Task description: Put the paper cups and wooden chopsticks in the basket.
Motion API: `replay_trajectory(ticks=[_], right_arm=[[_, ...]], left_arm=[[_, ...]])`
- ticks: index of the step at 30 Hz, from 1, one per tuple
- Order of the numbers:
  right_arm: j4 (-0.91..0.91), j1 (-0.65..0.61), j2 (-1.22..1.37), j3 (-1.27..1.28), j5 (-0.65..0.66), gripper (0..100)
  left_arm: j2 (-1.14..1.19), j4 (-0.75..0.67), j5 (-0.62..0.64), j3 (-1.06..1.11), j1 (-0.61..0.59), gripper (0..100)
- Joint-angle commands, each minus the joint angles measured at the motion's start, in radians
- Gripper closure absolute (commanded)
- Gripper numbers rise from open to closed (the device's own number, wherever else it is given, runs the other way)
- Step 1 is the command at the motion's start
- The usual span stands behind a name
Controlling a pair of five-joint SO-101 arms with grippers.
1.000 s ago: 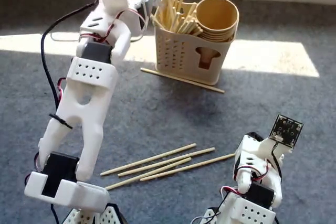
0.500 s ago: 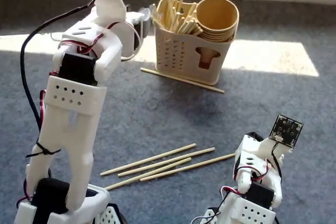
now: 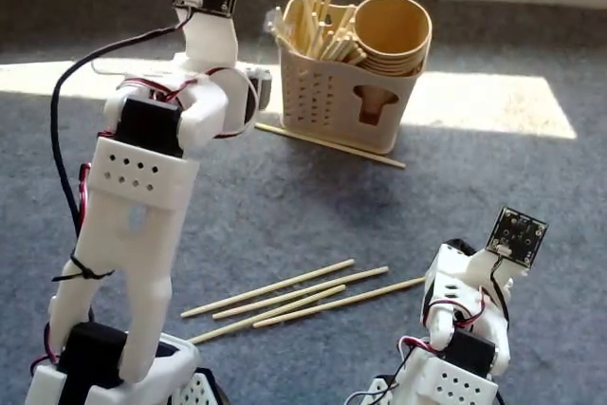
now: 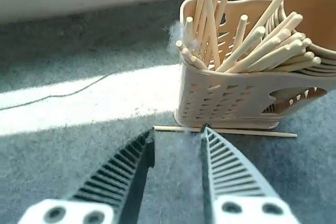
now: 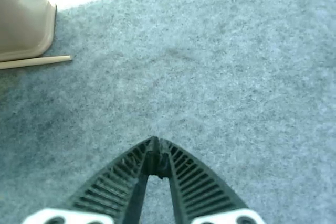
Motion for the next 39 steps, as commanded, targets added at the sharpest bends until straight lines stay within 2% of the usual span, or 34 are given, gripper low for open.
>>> replay_trajectory(ticks=[1,7,10,15,21,25,31,36,39], right_arm=[[0.002,0.012,-0.012,0.110,0.009,99.0],[0.002,0.013,-0.010,0.110,0.009,99.0],[0.002,0.013,-0.010,0.110,0.009,99.0],[0.002,0.013,-0.010,0.110,0.009,99.0],[0.002,0.013,-0.010,0.110,0.009,99.0],[0.002,0.013,-0.010,0.110,0.009,99.0],[0.002,0.013,-0.010,0.110,0.009,99.0],[0.002,0.013,-0.010,0.110,0.009,99.0],[0.002,0.013,-0.010,0.110,0.009,99.0]], left_arm=[[-0.045,0.005,-0.008,0.038,0.031,85],[-0.137,-0.003,-0.008,0.185,0.036,85],[-0.214,-0.021,-0.017,0.286,0.079,85],[-0.297,-0.083,-0.129,0.481,0.156,85],[-0.357,-0.084,-0.233,0.664,0.166,85],[-0.392,-0.080,-0.245,0.723,0.170,85],[-0.395,-0.012,-0.302,0.774,0.280,81],[-0.395,-0.018,-0.307,0.846,0.354,79],[-0.395,-0.072,-0.307,0.900,0.397,79]])
